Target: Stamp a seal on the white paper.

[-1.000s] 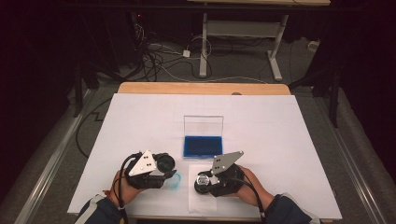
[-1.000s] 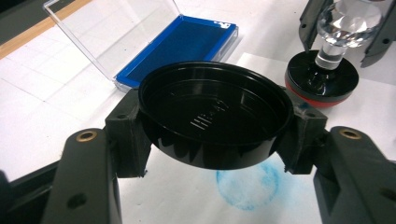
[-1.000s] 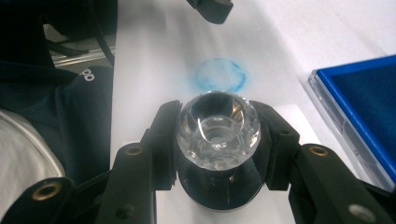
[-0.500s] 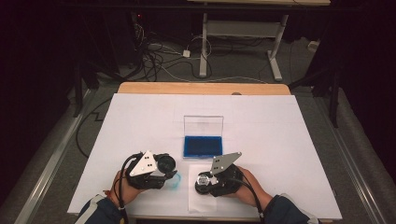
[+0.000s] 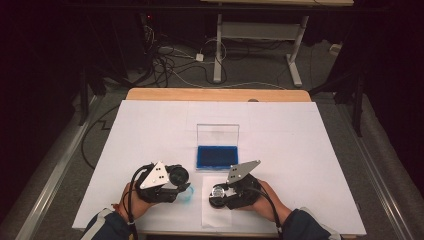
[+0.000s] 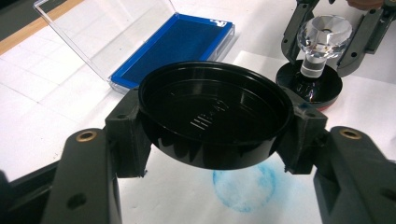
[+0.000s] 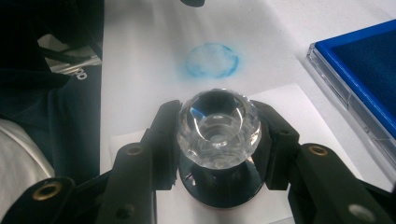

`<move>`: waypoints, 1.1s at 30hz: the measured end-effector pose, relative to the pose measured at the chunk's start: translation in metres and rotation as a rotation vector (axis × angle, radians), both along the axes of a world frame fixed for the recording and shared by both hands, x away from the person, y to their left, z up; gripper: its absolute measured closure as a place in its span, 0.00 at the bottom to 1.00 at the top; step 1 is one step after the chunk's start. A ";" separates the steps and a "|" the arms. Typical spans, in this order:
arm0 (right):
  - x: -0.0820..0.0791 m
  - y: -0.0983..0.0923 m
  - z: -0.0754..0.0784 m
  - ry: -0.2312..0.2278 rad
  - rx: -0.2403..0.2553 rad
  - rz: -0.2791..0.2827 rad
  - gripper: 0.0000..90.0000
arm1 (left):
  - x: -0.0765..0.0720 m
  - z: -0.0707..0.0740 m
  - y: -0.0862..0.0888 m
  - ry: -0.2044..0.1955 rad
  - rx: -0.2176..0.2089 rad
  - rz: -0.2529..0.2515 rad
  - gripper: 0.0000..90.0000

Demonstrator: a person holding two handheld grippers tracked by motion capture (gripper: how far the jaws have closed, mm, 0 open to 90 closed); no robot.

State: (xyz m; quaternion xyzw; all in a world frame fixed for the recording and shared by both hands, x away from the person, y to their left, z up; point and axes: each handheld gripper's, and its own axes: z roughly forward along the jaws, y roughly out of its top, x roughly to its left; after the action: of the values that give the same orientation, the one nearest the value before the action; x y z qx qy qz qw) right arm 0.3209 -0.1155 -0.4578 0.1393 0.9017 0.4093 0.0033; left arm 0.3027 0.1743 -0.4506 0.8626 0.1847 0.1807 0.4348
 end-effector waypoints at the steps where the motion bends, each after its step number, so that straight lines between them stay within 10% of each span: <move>1: 0.000 0.000 0.000 0.000 0.000 -0.001 0.64 | 0.000 0.000 0.000 0.000 0.000 0.000 0.40; 33: -0.004 -0.001 -0.002 -0.023 0.012 -0.019 0.64 | 0.000 0.000 -0.001 0.015 -0.014 -0.013 0.40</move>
State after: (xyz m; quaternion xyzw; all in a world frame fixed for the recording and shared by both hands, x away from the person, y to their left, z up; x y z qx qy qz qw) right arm 0.3166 -0.1168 -0.4601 0.1434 0.8977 0.4163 0.0166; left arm 0.3023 0.1737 -0.4510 0.8620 0.1837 0.1701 0.4408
